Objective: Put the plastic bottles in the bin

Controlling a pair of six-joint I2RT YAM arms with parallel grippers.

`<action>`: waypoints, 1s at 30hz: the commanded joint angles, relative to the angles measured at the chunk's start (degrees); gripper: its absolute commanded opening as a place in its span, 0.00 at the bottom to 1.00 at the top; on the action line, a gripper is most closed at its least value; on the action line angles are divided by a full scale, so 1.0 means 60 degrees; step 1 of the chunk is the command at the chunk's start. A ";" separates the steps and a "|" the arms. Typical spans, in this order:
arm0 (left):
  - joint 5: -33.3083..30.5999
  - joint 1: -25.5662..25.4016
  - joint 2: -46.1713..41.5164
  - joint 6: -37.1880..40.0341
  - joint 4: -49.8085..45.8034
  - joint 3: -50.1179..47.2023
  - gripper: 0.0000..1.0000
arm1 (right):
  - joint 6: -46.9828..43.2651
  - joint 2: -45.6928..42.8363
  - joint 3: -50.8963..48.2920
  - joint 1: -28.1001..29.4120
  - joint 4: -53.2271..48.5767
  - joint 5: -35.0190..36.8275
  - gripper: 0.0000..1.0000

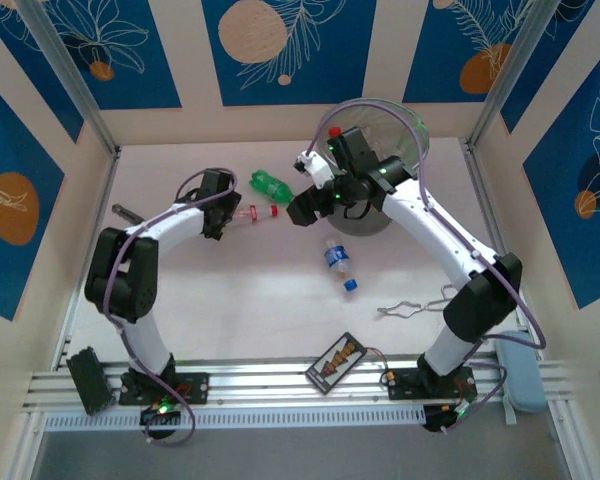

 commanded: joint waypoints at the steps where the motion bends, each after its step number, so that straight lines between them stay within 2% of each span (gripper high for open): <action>1: -0.0114 0.0099 0.0586 -0.1274 0.0116 0.0379 0.86 | 0.0102 -0.0601 -0.0235 -0.0164 0.0054 0.0238 0.78; 4: -0.0100 0.0092 0.0904 -0.1719 0.0325 0.0240 0.84 | 0.0102 -0.0763 -0.0387 -0.0228 0.0046 0.0335 0.78; 7: -0.0176 0.0113 0.1070 -0.1929 0.0602 0.0022 0.76 | 0.0128 -0.0798 -0.0444 -0.0288 0.0053 0.0320 0.78; 12: -0.0224 0.0157 0.1047 -0.1763 0.0631 -0.0019 0.56 | 0.0160 -0.0761 -0.0469 -0.0321 0.0071 0.0292 0.78; 16: -0.0265 0.0156 0.0642 -0.1308 0.0680 -0.0045 0.52 | 0.0227 -0.0565 -0.0359 -0.0290 -0.0052 0.0164 0.78; 21: 0.0401 0.0169 -0.0095 0.0746 0.0414 0.0608 0.52 | 0.0001 -0.0390 -0.0253 -0.0113 -0.0105 0.0033 0.79; 25: 0.1659 0.0151 -0.0936 0.2451 0.0664 0.0827 0.53 | 0.0026 -0.0074 0.0046 -0.0112 -0.0230 -0.0295 0.78; 30: 0.2989 0.0079 -0.2301 0.3942 0.1258 0.0448 0.53 | 0.0192 0.0507 0.0516 -0.0083 -0.0140 -0.0763 0.78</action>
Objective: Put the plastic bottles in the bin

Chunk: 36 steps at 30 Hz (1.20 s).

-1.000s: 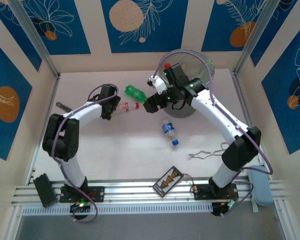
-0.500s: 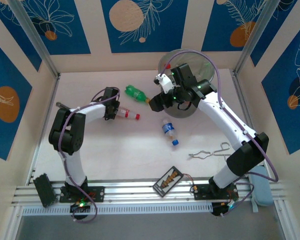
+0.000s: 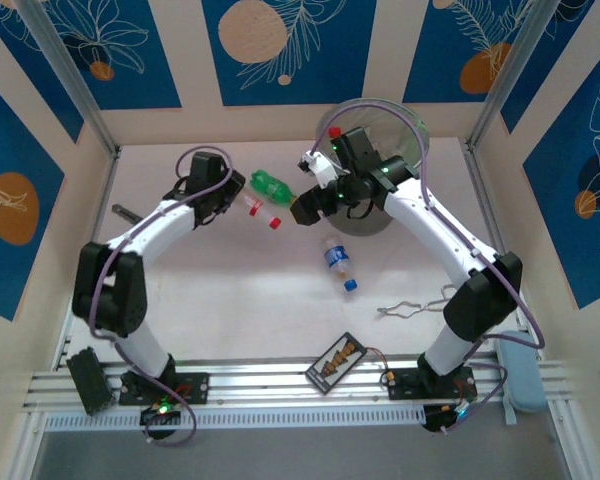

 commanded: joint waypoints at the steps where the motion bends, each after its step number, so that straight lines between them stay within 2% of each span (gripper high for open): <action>1: 0.1352 -0.0048 -0.0969 0.1597 0.0495 -0.0055 0.52 | 0.0166 0.0387 0.0638 0.0062 -0.0063 -0.0636 0.79; 6: 0.2022 -0.0548 -0.1571 0.1699 0.0931 -0.0320 0.52 | 0.0789 0.1117 0.1227 0.0183 0.0348 -0.1283 0.78; 14: 0.2604 -0.1148 -0.1658 0.1227 0.1960 -0.0491 0.52 | 0.1472 0.1636 0.1457 0.0415 0.1303 -0.1962 0.78; 20: 0.2883 -0.1246 -0.1614 0.0789 0.2593 -0.0452 0.51 | 0.1722 0.1754 0.1447 0.0301 0.1689 -0.1991 0.67; 26: 0.2956 -0.1310 -0.1643 0.0439 0.3099 -0.0420 0.55 | 0.1816 0.1748 0.1401 0.0127 0.1816 -0.2039 0.61; 31: 0.3030 -0.1338 -0.1685 0.0314 0.3343 -0.0324 0.70 | 0.1860 0.1613 0.1474 -0.0031 0.1861 -0.2068 0.52; 36: 0.3085 -0.1249 -0.1852 0.0102 0.4116 -0.0489 0.97 | 0.1706 0.1507 0.1738 -0.0184 0.1767 -0.1923 0.49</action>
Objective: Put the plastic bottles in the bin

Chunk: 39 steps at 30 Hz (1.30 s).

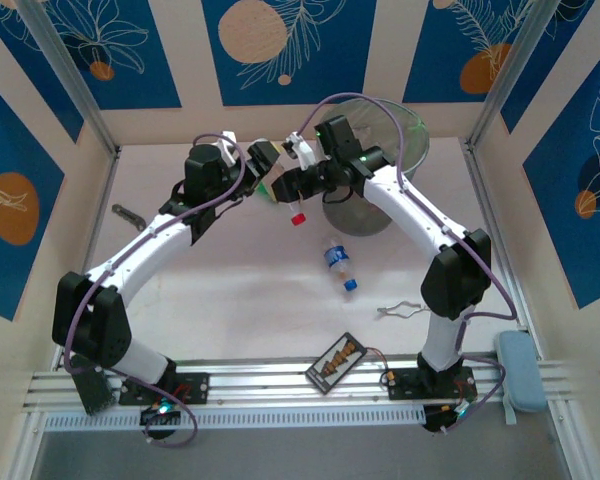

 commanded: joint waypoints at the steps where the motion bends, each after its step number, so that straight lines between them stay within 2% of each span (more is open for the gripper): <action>1: 0.0237 0.0063 -0.0368 -0.0083 0.0895 -0.0079 1.00 | -0.0149 -0.0205 0.0573 -0.0119 -0.0008 -0.0073 0.49; 6: 0.0021 0.0682 -0.1305 -0.0063 0.0974 -0.0566 1.00 | -0.0646 -0.0387 0.1357 -0.0501 -0.0322 0.0324 0.49; 12: -0.0197 0.0885 -0.2043 0.0811 -0.0632 -0.0676 1.00 | -0.1052 -0.0583 0.2389 -0.1809 -0.0365 0.0833 0.49; 17: 0.0046 0.0774 -0.1658 0.0752 -0.0653 -0.0693 0.99 | -0.1697 -0.0497 0.2463 -0.2996 0.0712 0.1382 0.49; 21: 0.0455 0.0510 -0.0933 0.0464 -0.0198 -0.0564 0.98 | -0.1414 0.0348 0.2719 -0.3846 0.2151 0.1252 0.49; 27: 0.0549 0.0309 -0.0516 0.0150 0.0258 -0.0675 0.96 | -0.1734 0.0783 0.1047 -0.3847 0.6128 0.1560 0.46; 30: 0.0411 0.0309 -0.0642 0.0299 0.0003 -0.0664 0.96 | -0.1821 0.1178 0.0852 -0.3722 0.6576 0.1478 0.46; 36: 0.0105 0.0316 -0.1004 0.0807 -0.0794 -0.0611 0.96 | -0.1697 0.1151 -0.0746 -0.3579 0.8112 0.1314 0.47; 39: -0.0005 0.0328 -0.1100 0.0926 -0.0958 -0.0613 0.96 | -0.1749 0.0971 -0.1363 -0.3603 0.8383 0.1274 0.52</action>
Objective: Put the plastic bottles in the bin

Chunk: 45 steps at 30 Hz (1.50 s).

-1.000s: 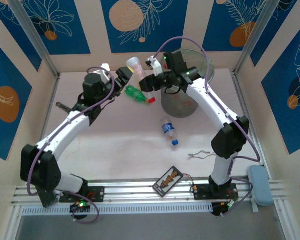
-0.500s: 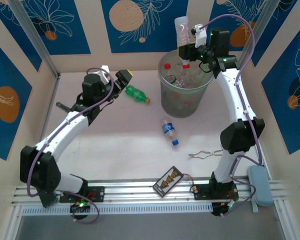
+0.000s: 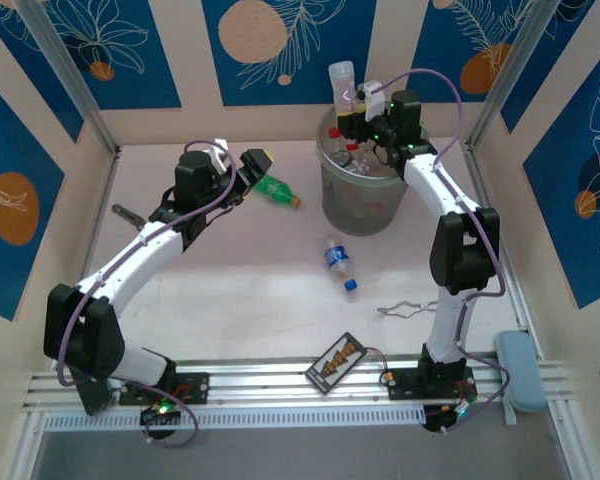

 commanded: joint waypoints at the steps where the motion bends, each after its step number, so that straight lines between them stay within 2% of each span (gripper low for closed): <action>1: -0.0223 -0.0013 -0.0363 0.0385 -0.0294 0.0044 0.96 | -0.0137 -0.0447 -0.0522 -0.0031 0.1073 -0.0086 0.55; 7: -0.0210 -0.0015 -0.0285 0.0408 -0.0296 0.0063 0.96 | -0.0667 -0.1121 -0.0401 -0.0113 -0.0184 -0.0027 0.82; 10: -0.0181 -0.0011 -0.0226 0.0390 -0.0225 0.0045 0.97 | -0.0941 -0.1280 0.0513 -0.0162 -0.1693 0.0029 0.89; 15: -0.0224 -0.0015 -0.0156 0.0371 -0.0139 -0.0008 0.97 | -0.0763 -0.0994 0.2421 -0.0119 -0.4031 0.0529 0.85; 22: -0.0316 -0.0004 -0.0117 0.0426 -0.0270 0.0014 0.96 | -0.0387 -0.0136 0.3901 0.0016 -0.5700 0.1024 0.59; 24: -0.0419 -0.0011 -0.0109 0.0487 -0.0433 0.0047 0.96 | -0.0279 0.0143 0.4112 0.0013 -0.5993 0.1057 0.52; 29: -0.0503 -0.0018 -0.0123 0.0429 -0.0464 -0.0030 0.97 | 0.0020 0.0243 0.3327 0.0030 -0.5817 0.1227 0.47; 33: -0.0585 -0.0011 -0.0148 0.0485 -0.0606 -0.0063 0.97 | 0.0202 0.0091 0.2593 0.0022 -0.5413 0.1318 0.46; 41: -0.1064 -0.0242 0.0185 -0.0166 -0.1188 -0.0224 0.98 | 0.0245 -0.0106 0.2681 0.0046 -0.5657 0.1437 0.47; 43: -0.1417 -0.0557 0.0428 -0.0419 -0.1431 -0.0250 0.98 | 0.0271 -0.0301 0.2842 0.0047 -0.5851 0.1430 0.52; 45: -0.1693 -0.0945 0.0773 -0.0705 -0.1568 -0.0258 0.99 | 0.0383 -0.0616 0.2975 0.0030 -0.6067 0.1333 0.65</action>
